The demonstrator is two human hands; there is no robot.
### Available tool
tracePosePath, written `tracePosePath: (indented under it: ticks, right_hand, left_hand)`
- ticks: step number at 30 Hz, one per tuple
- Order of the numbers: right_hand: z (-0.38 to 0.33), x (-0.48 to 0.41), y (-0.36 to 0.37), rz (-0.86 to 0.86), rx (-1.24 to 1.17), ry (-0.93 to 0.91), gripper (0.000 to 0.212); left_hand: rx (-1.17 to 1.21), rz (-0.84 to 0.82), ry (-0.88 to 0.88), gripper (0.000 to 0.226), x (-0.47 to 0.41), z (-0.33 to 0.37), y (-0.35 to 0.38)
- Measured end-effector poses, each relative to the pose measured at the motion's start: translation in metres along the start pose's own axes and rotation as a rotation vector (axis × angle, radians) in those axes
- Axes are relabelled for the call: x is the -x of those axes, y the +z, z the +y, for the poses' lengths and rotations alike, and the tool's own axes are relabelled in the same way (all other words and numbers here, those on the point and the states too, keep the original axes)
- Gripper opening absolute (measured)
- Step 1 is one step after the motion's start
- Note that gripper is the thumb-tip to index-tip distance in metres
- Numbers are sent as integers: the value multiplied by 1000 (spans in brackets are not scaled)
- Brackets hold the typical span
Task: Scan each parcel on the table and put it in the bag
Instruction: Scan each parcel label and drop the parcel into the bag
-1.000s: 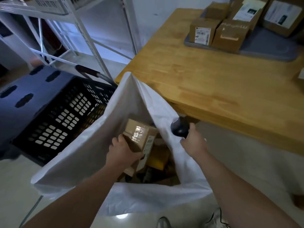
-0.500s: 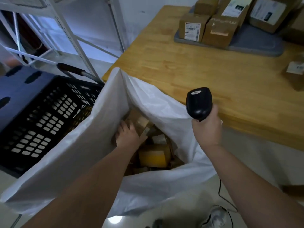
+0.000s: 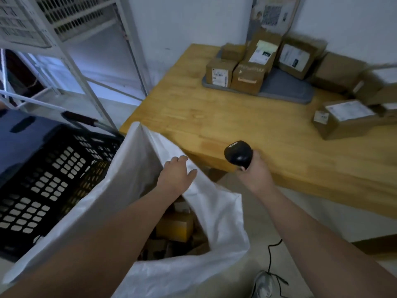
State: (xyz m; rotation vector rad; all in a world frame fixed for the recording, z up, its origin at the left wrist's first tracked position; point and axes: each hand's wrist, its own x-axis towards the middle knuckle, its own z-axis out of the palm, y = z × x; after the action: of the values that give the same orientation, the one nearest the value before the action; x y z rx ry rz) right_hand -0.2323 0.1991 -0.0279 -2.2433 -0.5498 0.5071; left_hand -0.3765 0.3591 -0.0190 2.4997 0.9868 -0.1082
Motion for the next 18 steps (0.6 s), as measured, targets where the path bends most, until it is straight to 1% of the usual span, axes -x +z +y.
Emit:
tracePosePath:
  ticks: [4,6,11,16,18]
  right_hand:
    - [-2,1,-54,60,-107,-4,42]
    - [1,-5,-82,85,-118,-7,38]
    - [8,-40,-151,149,-137,-27,40]
    - [15,-82,-212,188,-68,-98,38]
    - [20,-99,-228,194,-63,-94,36]
  left_hand:
    - [55,15,67,55,-7,50,-14]
    - [76,21,97,57,-15,76,-18]
    - [75,65,159,58,-53,138,-26]
    - [93,108,133,59,-90,194,-23]
    - [118,122,108,59,-103,211,-18]
